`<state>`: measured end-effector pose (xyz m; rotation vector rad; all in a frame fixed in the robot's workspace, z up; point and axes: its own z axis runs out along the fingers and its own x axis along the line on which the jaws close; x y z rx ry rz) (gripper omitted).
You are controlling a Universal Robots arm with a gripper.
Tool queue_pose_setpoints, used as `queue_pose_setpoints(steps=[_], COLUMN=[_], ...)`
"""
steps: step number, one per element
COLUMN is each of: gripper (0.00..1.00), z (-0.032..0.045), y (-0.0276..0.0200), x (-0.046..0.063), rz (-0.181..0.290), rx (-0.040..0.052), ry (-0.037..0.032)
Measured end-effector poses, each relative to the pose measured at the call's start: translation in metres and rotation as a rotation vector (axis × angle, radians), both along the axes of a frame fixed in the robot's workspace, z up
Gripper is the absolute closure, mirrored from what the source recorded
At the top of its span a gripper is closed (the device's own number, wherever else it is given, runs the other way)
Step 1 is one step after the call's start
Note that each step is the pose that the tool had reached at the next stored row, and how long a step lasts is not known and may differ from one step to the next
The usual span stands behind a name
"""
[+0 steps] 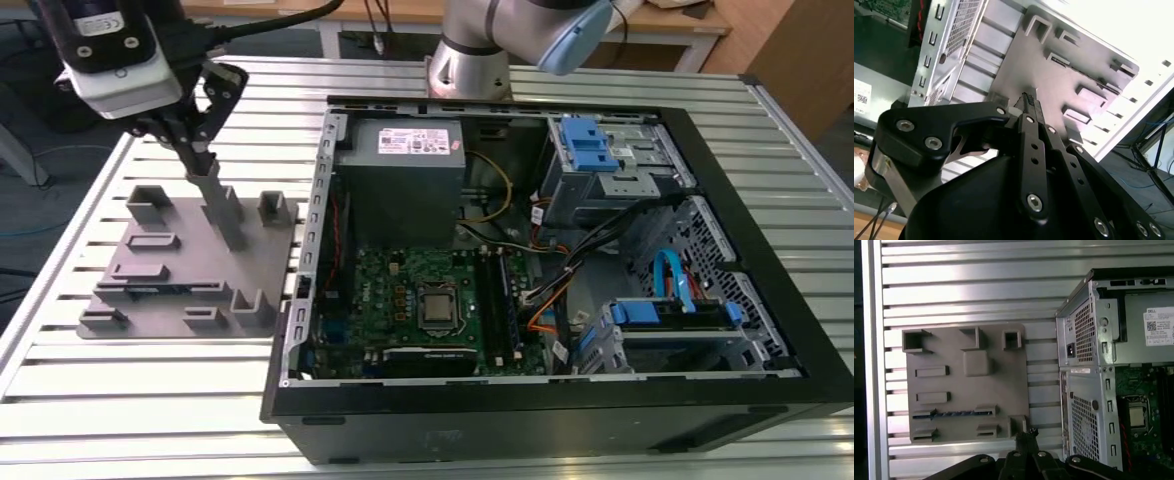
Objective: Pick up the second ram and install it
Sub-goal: 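Reach for the second ram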
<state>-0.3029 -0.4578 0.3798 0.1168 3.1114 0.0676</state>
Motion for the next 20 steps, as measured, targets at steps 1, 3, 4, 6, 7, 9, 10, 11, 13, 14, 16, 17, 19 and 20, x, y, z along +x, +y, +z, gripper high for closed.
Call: queue_pose_setpoints(steps=[1,3,4,6,7,9,10,11,13,14,16,17,19,20], gripper=[0.89,0.89,0.89,0.89,0.89,0.89,0.89,0.89,0.89,0.89,0.89,0.89,0.89,0.89], z=[-0.0011,-0.0038,-0.0053,-0.0088,-0.0106,-0.0143,-0.0162,-0.0181,-0.0217,-0.0233,-0.0255,-0.0264,-0.0284,-0.0298], y=[-0.0003,-0.0003,-0.0003,-0.0003,-0.0003,-0.0003,-0.0003,-0.0003,-0.0003,-0.0003,-0.0004,-0.0003,-0.0003,-0.0006], x=[-0.004,-0.014,-0.018,-0.027,-0.030,-0.034,-0.036,-0.036,-0.038,-0.038,-0.040,-0.041,-0.042,-0.042], rz=[0.000,0.000,0.001,0.002,0.002,0.003,0.003,0.003,0.003,0.003,0.003,0.003,0.005,0.008], rx=[-0.0001,0.0001,0.0000,0.0000,0.0001,0.0002,0.0002,0.0001,0.0001,0.0002,0.0000,0.0001,-0.0001,-0.0001], ry=[0.0001,-0.0001,0.0000,0.0000,0.0000,-0.0002,-0.0002,0.0000,0.0018,0.0042,0.0148,0.0213,0.0336,0.0383])
